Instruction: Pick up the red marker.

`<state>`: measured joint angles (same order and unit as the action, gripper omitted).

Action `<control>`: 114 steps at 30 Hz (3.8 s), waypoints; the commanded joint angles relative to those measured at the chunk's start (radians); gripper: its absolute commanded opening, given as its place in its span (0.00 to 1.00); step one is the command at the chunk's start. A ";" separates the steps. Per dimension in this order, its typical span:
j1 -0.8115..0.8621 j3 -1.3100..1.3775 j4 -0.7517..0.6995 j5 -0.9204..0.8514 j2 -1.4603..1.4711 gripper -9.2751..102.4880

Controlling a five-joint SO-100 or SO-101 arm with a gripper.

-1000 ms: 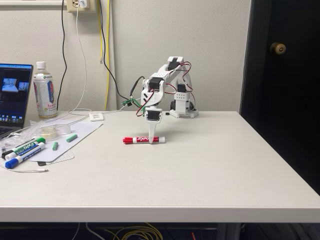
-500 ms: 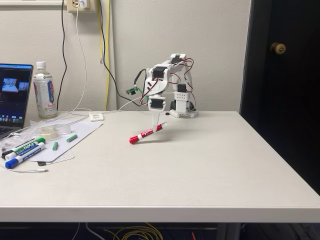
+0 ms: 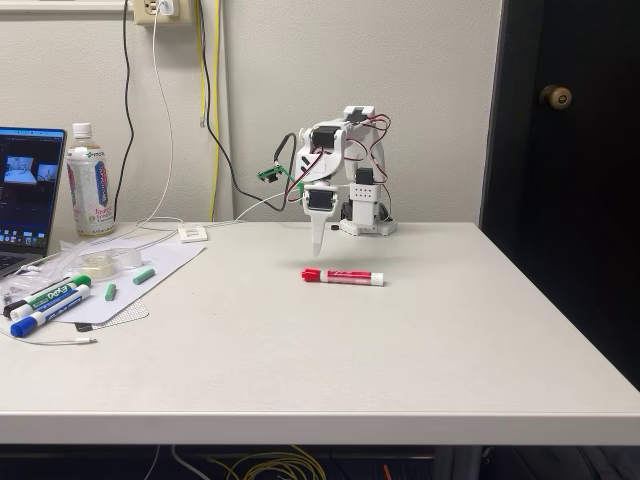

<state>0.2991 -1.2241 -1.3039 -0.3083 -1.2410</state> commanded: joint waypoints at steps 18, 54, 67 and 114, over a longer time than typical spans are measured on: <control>0.018 0.032 -0.195 -0.051 -0.112 0.26; 0.014 -0.927 0.143 -0.104 -0.704 0.38; -0.100 -0.802 0.210 0.020 -0.568 0.38; -0.101 -0.793 0.235 -0.008 -0.368 0.24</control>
<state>0.2040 -2.0509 -1.0692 -0.3191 -1.6061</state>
